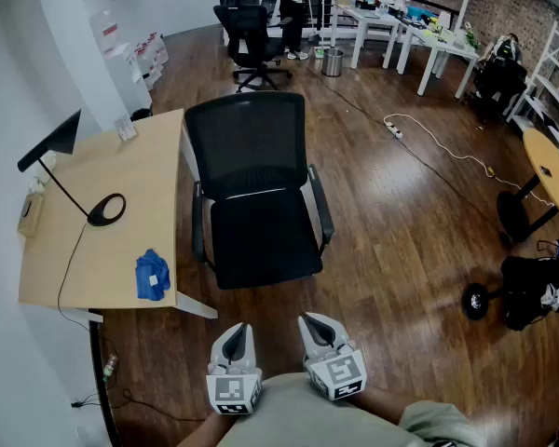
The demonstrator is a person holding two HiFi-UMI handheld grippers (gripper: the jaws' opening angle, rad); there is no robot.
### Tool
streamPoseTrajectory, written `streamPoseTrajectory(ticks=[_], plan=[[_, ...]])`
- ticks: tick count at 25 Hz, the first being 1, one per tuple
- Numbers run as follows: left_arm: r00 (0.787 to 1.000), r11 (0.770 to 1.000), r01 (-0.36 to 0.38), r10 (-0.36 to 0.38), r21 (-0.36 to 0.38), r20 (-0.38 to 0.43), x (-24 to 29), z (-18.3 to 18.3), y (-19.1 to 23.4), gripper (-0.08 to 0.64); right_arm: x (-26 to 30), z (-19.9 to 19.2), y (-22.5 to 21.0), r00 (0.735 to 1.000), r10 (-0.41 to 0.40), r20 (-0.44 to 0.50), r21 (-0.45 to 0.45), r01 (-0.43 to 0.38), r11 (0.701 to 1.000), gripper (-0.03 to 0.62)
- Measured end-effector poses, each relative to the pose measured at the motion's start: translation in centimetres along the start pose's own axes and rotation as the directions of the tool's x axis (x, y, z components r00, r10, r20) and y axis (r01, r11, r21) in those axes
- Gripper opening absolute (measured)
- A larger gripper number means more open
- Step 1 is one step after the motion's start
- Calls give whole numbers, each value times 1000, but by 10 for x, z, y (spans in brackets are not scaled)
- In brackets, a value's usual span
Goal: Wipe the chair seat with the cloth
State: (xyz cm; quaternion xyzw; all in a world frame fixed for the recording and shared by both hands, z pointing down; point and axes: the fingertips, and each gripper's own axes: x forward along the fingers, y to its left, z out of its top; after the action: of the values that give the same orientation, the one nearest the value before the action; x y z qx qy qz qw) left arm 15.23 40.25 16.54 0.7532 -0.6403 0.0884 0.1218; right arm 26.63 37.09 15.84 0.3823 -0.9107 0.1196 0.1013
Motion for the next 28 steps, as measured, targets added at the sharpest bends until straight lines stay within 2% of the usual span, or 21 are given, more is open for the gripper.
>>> streamPoseTrajectory(ticks=[8,17,28], plan=[[999,999,-32,32,4,3,27,8,-37,5,-9,-2,-48,1000,29,8,-12,-29,999,0],[996,996,-84,84,13,-24,42,4,-69,5,-18,-4,-84,998,70,0,19,-70,997,0],[993,993,-118,118,6,-25,57,11,-49,5,9,7,-93,998,68,6,15,-68,998,0]])
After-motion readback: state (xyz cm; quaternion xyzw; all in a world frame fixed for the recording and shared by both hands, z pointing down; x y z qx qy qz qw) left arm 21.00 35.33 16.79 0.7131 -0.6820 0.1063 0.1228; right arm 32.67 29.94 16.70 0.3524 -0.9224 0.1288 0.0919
